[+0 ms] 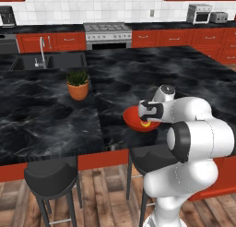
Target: Place the cup inside the bowl on the dining table and move the bowl to any counter.
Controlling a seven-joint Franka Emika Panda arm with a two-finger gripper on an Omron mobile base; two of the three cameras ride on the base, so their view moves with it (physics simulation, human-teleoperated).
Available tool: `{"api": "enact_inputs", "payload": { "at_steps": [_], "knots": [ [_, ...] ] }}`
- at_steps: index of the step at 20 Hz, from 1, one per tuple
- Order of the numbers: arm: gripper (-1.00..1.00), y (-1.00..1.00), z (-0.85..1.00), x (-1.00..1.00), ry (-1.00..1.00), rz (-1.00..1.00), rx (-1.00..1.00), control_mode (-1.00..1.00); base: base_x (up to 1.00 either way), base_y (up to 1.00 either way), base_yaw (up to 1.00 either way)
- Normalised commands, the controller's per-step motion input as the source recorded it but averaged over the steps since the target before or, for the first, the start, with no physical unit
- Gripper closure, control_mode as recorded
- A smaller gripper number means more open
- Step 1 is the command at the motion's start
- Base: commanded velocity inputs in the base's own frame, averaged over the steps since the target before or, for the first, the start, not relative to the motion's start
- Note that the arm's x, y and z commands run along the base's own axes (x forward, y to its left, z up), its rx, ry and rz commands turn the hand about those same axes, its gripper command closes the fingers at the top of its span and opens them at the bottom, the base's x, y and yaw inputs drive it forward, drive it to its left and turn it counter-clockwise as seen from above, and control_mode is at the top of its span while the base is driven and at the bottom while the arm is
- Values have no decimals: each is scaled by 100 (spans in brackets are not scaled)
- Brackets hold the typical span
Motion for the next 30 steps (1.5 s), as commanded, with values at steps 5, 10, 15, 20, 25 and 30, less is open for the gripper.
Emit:
{"api": "enact_inputs", "payload": {
  "at_steps": [5, 10, 15, 20, 25, 30],
  "knots": [
    [100, 0, -1, 0, 0, 0, -1, -100, 0, 0, 0],
    [100, 0, 0, 0, 0, 0, 0, -100, 0, 0, 0],
    [-100, 4, 0, 0, 0, 0, 0, -100, 0, 0, 0],
    [-100, 3, 0, 0, 0, 0, 0, -100, 0, 0, 0],
    [-100, 0, 0, 0, 0, 0, 0, -100, 0, 0, 0],
    [-100, -6, 13, 1, 0, 0, 0, -100, 0, 0, 0]
  ]
}}
